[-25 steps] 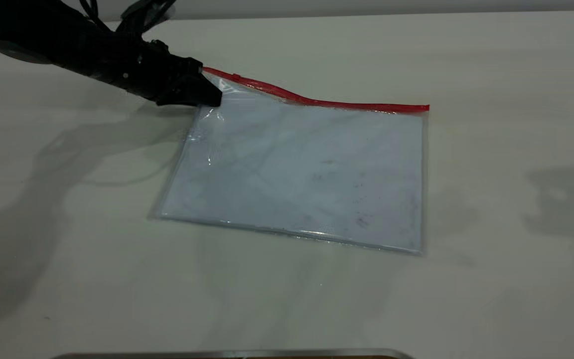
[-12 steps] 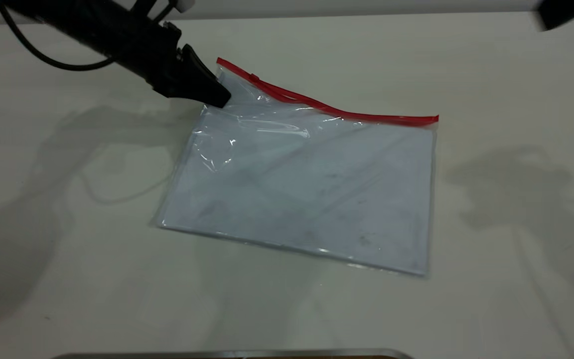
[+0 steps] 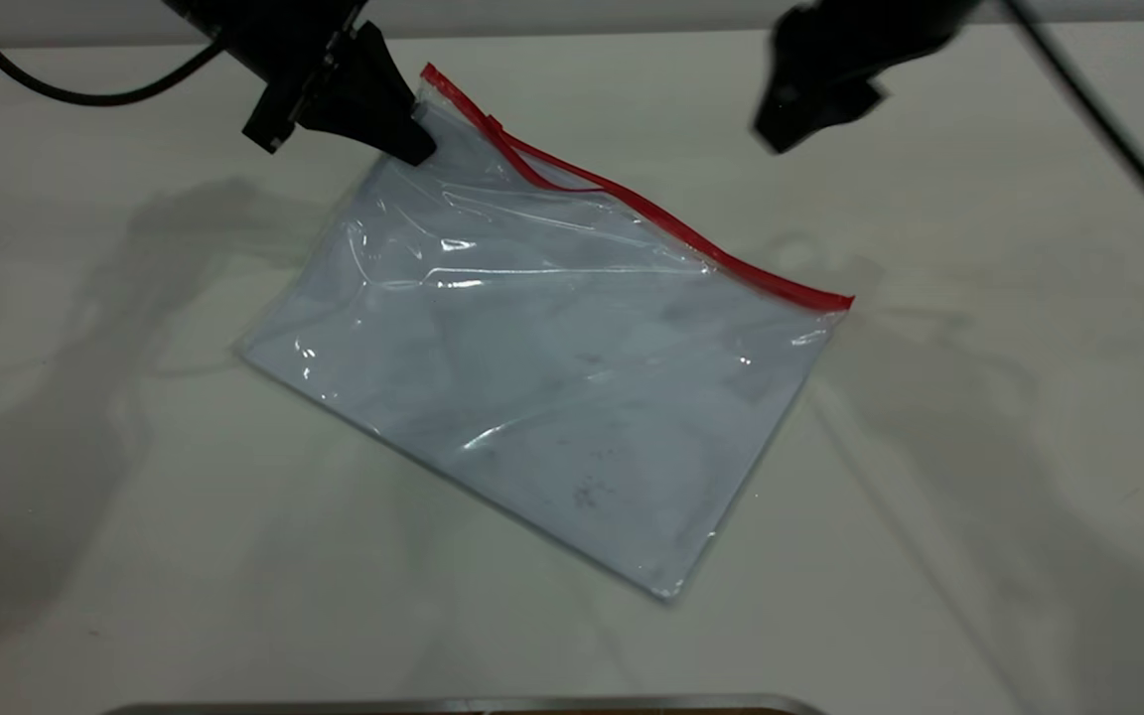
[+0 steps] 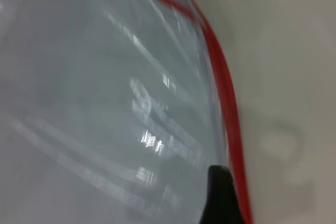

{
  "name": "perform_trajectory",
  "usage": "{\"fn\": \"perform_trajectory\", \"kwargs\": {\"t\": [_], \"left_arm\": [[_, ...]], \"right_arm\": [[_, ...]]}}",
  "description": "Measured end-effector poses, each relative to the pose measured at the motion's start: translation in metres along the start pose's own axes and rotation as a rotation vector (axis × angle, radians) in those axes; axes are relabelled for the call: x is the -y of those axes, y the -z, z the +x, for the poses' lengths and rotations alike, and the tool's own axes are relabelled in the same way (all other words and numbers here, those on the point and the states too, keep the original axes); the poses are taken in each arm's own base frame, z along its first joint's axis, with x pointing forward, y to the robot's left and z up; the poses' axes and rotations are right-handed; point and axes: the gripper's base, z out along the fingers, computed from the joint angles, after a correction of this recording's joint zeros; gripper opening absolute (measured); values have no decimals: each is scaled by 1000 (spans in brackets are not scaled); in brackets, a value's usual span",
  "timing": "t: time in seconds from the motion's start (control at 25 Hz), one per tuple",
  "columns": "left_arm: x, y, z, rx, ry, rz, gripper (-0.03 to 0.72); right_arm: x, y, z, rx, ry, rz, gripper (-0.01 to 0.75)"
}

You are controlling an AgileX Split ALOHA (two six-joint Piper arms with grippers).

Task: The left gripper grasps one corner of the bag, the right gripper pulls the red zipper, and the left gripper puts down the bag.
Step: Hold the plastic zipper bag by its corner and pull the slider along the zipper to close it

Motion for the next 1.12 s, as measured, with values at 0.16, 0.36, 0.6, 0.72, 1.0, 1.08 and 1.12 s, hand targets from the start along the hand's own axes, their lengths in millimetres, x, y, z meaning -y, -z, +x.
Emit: {"fn": "perform_trajectory", "kwargs": {"t": [0.16,0.36,0.6,0.72,1.0,1.08,1.12], "left_arm": [[0,-8,-8,-3,-39,13,53],[0,-21,-22,-14,-72,19,53],[0,-36,-36,-28,-106,17,53],[0,-42,-41,-32,-118,14,53],[0,-49,-51,-5,-118,8,53],[0,-49,-51,-4,-118,8,53],[0,-49,-51,-2,-117,7,53]], "right_arm": [[-10,-25,-13,46,67,26,574],[-27,-42,-23,73,93,21,574],[-34,-51,-28,83,32,-2,574],[-34,-51,-28,80,18,-9,574],[-36,-56,-24,65,1,-23,574],[-36,-57,-23,59,4,-26,573],[-36,-57,-23,59,5,-26,569]]}}
